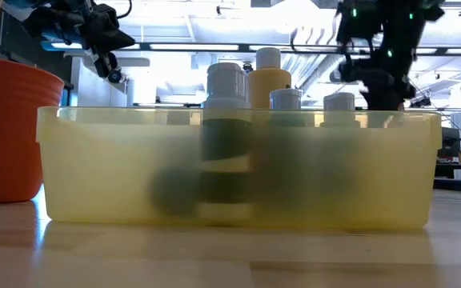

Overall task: Pick & Place Paint Supplies
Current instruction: Put the silver paintbrush into the orange cup

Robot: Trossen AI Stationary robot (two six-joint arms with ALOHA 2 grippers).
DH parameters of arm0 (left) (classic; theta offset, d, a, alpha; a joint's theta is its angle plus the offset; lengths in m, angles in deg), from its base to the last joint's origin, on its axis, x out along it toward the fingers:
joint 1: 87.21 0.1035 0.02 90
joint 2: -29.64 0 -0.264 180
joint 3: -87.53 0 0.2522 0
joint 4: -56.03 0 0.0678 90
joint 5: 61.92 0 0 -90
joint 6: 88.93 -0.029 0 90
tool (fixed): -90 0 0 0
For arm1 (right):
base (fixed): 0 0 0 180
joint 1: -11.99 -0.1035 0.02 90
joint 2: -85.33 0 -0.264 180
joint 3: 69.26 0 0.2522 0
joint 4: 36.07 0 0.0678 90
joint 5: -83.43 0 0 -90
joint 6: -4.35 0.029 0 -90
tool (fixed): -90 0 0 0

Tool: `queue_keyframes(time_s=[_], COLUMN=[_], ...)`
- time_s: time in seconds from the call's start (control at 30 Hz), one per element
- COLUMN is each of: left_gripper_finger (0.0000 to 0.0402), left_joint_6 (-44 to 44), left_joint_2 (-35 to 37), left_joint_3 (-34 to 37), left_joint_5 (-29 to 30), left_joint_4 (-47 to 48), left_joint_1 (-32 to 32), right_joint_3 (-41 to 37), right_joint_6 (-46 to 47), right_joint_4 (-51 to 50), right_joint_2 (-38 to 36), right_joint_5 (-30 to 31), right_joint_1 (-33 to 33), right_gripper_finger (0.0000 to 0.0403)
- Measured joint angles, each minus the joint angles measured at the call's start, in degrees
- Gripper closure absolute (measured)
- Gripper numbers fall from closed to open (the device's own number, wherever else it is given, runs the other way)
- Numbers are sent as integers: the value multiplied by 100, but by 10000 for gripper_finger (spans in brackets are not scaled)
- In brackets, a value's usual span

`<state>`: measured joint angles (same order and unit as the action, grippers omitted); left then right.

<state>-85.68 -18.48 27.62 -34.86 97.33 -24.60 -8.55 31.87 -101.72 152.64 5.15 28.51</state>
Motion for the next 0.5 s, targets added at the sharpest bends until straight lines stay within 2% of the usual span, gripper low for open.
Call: queue_keyframes(time_s=[0.27,0.4,0.5], left_gripper_finger=[389,357,317], left_joint_6=[814,1343,1935], left_joint_2=[-2,-24,-99], left_joint_3=[0,0,0], left_joint_5=[98,206,254], left_joint_4=[-1137,-1508,-1644], left_joint_1=[0,0,0], right_joint_3=[1032,1423,1601], right_joint_6=[-293,-747,-1112], right_joint_4=[-90,-51,-17], right_joint_2=[107,219,412], right_joint_5=[1782,2681,3324], right_joint_1=[-807,-1120,-1288], right_gripper_finger=[399,399,399])
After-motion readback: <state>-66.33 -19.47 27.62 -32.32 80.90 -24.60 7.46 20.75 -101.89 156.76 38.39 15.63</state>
